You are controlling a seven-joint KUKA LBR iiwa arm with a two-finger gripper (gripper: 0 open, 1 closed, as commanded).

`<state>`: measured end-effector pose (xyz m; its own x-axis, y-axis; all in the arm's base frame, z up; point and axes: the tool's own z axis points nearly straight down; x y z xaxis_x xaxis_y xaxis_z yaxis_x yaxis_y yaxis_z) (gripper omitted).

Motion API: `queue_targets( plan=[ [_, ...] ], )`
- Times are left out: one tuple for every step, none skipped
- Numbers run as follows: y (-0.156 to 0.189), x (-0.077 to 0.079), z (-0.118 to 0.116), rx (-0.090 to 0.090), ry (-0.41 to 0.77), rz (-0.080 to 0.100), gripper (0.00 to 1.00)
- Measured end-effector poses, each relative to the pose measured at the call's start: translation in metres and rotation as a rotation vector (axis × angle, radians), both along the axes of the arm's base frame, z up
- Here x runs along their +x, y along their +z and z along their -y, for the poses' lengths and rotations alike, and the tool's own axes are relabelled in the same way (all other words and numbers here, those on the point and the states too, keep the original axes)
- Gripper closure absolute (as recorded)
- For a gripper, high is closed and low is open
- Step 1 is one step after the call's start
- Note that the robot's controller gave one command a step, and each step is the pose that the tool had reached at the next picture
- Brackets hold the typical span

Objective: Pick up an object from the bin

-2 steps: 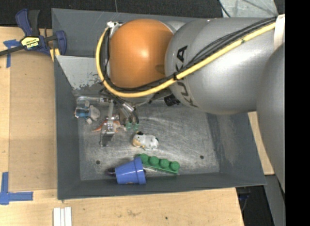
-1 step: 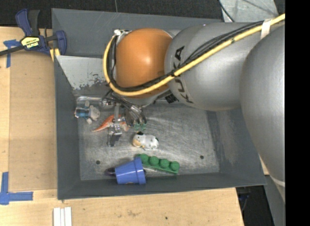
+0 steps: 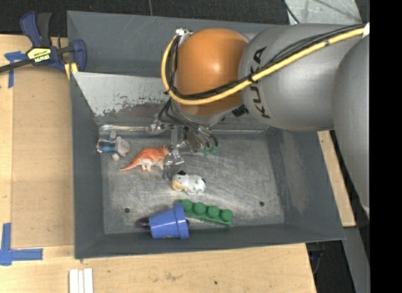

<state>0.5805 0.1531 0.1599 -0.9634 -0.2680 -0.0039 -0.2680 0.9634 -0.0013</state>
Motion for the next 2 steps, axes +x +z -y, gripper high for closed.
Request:
queue_targets(
  plan=[
    [-0.012, 0.004, -0.004, 0.001, 0.005, -0.002, 0.0],
    [-0.083, 0.002, -0.007, 0.001, 0.196, 0.003, 0.0]
  ],
)
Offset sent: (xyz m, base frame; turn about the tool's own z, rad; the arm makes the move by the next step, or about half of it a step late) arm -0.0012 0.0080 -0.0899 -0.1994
